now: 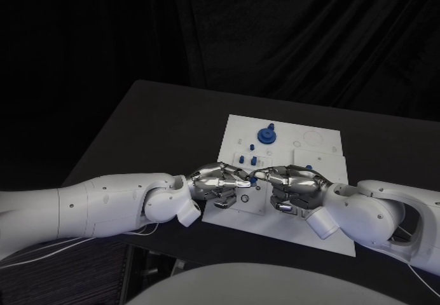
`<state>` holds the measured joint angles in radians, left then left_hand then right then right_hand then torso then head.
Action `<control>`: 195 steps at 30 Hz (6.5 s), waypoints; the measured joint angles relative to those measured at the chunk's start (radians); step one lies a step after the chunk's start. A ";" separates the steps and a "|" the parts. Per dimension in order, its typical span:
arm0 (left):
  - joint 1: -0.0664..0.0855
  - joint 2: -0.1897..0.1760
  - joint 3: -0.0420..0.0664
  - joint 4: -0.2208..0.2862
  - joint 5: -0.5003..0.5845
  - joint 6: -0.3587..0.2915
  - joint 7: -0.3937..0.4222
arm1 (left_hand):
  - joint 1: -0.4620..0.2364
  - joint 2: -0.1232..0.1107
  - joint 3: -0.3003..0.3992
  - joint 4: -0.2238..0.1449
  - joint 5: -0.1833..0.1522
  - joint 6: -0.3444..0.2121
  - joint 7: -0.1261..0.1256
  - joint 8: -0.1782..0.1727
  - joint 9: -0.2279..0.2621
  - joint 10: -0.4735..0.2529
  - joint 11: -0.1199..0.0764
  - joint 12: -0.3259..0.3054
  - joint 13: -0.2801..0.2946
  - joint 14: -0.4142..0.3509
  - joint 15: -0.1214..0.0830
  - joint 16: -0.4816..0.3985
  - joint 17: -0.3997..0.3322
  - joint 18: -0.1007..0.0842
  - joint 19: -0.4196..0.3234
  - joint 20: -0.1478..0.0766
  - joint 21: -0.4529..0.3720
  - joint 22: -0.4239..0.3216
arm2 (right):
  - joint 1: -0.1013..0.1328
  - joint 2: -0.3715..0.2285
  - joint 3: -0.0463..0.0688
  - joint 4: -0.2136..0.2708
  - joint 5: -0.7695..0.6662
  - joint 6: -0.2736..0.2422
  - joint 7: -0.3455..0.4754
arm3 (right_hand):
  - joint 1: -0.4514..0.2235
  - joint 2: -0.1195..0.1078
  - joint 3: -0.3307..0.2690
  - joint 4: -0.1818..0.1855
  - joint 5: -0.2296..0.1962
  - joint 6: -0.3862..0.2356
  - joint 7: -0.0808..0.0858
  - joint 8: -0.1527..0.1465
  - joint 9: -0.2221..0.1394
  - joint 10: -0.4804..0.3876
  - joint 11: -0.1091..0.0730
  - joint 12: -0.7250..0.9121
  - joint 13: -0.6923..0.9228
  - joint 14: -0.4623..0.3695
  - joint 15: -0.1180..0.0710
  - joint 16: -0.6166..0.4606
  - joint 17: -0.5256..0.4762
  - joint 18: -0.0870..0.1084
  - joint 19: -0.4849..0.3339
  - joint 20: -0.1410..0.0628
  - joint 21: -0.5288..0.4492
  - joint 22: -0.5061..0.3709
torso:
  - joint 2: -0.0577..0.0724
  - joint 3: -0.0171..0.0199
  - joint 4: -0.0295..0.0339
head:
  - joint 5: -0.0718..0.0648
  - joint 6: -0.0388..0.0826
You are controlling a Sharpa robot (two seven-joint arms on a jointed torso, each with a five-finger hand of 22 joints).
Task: Assemble the parts on the task board
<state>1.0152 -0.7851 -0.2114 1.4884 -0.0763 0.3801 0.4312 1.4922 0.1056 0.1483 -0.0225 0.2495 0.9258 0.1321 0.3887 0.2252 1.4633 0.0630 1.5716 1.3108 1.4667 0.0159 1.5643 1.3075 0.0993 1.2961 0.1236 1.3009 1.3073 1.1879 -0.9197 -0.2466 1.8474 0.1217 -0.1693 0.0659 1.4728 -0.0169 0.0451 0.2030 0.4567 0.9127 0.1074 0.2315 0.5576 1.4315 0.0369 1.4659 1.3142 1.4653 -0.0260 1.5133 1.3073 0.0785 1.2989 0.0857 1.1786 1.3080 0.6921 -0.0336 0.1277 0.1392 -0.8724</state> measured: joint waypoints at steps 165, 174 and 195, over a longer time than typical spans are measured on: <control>-0.005 -0.087 0.000 0.087 0.000 -0.262 -0.045 | -0.023 0.001 0.084 0.002 0.001 -0.496 0.021 -0.202 -0.083 -0.005 0.006 -0.028 0.184 0.000 -0.003 0.000 0.000 0.000 -0.042 0.002 -0.048 0.000 | 0.117 0.016 -0.001 -0.008 -1.863 -0.168 0.017 | 0.128 -0.154 0.328 0.011 -0.210 0.178 -0.003 0.035 -0.303 -0.307 0.014 -1.060 -1.133 0.001 0.004 -0.065 -0.023 -0.017 0.163 -0.002 0.207 0.000 | -0.001 -0.0003 0.0000 | -0.023 0.000; -0.005 -0.103 0.000 0.101 0.001 -0.293 -0.026 | -0.023 0.001 0.088 0.003 0.005 -0.491 0.023 -0.195 -0.083 -0.005 0.006 -0.028 0.184 0.000 -0.003 0.000 0.000 0.000 -0.045 0.005 -0.048 0.000 | 0.108 0.052 -0.001 -0.034 -1.981 -0.069 -0.022 | 0.125 -0.155 0.324 0.009 -0.215 0.178 -0.003 0.030 -0.302 -0.301 0.009 -1.068 -1.133 0.001 0.004 -0.065 -0.028 -0.017 0.163 -0.002 0.207 0.000 | -0.001 -0.0010 0.0020 | -0.030 0.000; -0.005 -0.161 0.000 0.153 -0.092 -0.369 0.053 | -0.040 -0.005 0.088 0.045 0.010 -0.456 0.027 -0.163 -0.098 0.001 0.012 -0.028 0.173 -0.003 0.008 0.000 0.000 0.000 -0.038 0.013 -0.044 0.000 | 0.067 0.115 -0.001 -0.089 -2.070 -0.011 -0.075 | 0.120 -0.153 0.324 0.009 -0.219 0.178 -0.003 0.024 -0.301 -0.293 0.004 -1.076 -1.134 0.001 0.004 -0.065 -0.032 -0.016 0.163 -0.002 0.203 -0.001 | 0.001 0.0000 -0.0004 | -0.035 0.000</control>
<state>1.0101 -0.9456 -0.2111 1.6409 -0.1680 0.0110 0.4842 1.4519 0.1007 0.2364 0.0223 0.2590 0.4702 0.1589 0.2262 0.1273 1.4646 0.0753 1.5431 1.4840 1.4634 0.0235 1.5643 1.3074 0.0995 1.2583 0.1362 1.2569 1.3074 1.2546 -0.8047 -0.2473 1.7583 -1.9483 -0.1803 -0.0094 1.5928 -0.1699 0.3694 0.2123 0.2381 1.0909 0.1045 0.2553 0.2564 1.1383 0.0410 0.3898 0.1801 1.4659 -0.0224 1.4487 1.2757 0.0620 1.4617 0.0840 1.3813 1.3074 0.6930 -0.0336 0.1273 0.1046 -0.8726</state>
